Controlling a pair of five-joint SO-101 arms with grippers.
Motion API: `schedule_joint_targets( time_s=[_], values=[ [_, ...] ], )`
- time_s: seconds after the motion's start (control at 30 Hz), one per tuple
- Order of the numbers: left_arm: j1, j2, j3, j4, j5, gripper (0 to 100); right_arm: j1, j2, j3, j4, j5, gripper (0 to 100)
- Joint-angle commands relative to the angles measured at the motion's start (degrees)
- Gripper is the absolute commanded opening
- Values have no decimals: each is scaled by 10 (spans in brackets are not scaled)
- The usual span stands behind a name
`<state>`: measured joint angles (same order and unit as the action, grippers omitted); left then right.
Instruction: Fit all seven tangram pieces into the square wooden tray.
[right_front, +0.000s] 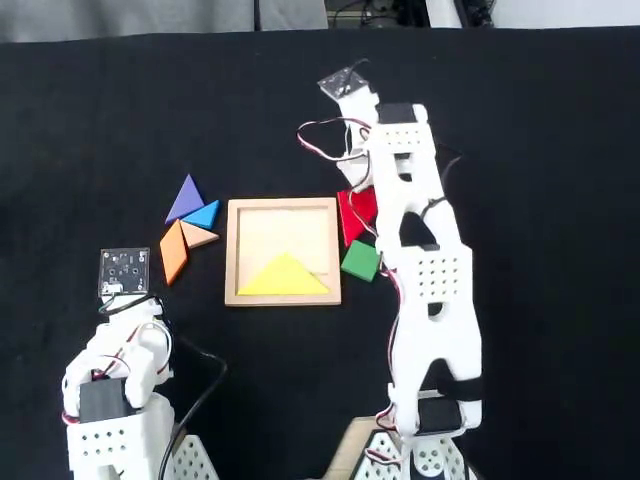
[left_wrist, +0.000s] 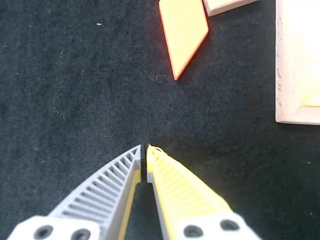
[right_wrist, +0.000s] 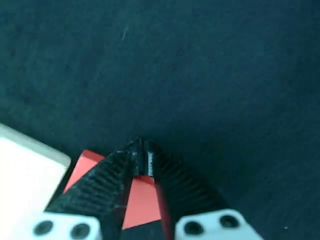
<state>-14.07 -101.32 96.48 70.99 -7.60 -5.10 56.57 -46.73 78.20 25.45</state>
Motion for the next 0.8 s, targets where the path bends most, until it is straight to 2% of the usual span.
schedule_joint_targets(
  time_s=[0.0,0.17,0.33,0.47,0.6,0.7,0.77],
  values=[
    [7,-2,11,4,-1,30,27,36,-90,113,68,11],
    [7,-2,11,1,-1,30,110,79,-160,200,113,11],
    [31,-2,11,1,-1,32,186,80,-153,231,218,11],
    [102,-2,11,0,-3,30,203,17,-21,231,323,11],
    [145,-2,11,2,-2,30,195,-103,155,217,391,11],
    [147,-2,11,4,-1,30,199,-211,256,148,390,11],
    [112,-2,11,4,-5,32,210,-283,310,86,360,11]
  ],
)
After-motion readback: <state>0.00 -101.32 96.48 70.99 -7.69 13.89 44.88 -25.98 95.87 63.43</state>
